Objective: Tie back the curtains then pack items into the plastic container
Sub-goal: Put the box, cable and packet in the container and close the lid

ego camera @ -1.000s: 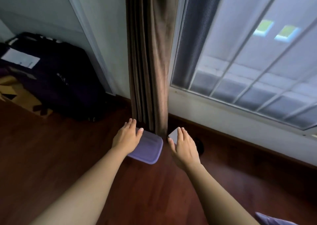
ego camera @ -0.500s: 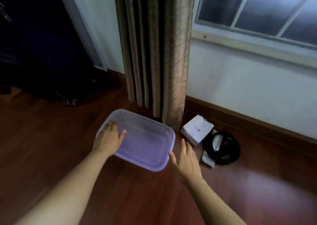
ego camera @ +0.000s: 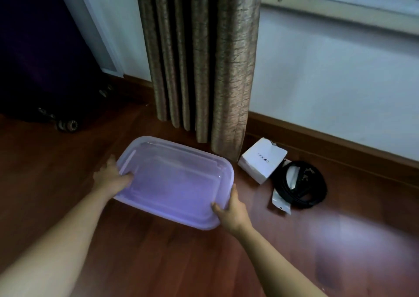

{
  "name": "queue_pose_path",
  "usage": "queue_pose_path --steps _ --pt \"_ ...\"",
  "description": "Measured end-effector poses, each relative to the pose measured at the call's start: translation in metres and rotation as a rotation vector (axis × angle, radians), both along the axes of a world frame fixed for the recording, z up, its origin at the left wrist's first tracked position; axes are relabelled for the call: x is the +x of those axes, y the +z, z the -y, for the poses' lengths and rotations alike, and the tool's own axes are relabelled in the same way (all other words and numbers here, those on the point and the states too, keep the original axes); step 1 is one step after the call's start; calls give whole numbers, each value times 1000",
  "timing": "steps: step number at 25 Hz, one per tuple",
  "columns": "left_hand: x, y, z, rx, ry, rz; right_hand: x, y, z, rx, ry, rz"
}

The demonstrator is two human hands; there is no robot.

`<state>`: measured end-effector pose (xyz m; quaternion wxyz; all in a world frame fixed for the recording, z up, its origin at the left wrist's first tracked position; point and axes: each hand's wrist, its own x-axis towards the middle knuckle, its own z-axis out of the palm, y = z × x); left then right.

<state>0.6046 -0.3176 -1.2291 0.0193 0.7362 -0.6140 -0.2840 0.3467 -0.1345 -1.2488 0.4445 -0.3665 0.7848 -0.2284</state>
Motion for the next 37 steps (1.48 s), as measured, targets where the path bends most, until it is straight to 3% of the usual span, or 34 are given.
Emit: queue_pose_path --steps 4,6,10,13,21,26,29,37 --pt "16 7 -17 173 193 -210 -24 12 -21 25 65 35" --pt "10 13 -31 217 190 -247 -43 18 -39 15 97 38" --pt "-26 25 -60 288 30 -359 -85 31 -94 -9 110 -2" --pt "-78 36 -92 341 -144 -384 -123 38 -156 -13 4 8" --pt "-186 29 -171 471 -528 -290 -175 37 -295 60 -250 12" --pt "-212 17 -193 456 -609 -227 -179 26 -328 34 -325 -29" --pt "-218 8 -192 428 -726 -69 -179 16 -334 -1 -345 -34" --pt "-240 -8 -196 89 -742 -57 -159 -6 -322 -111 -545 -56"
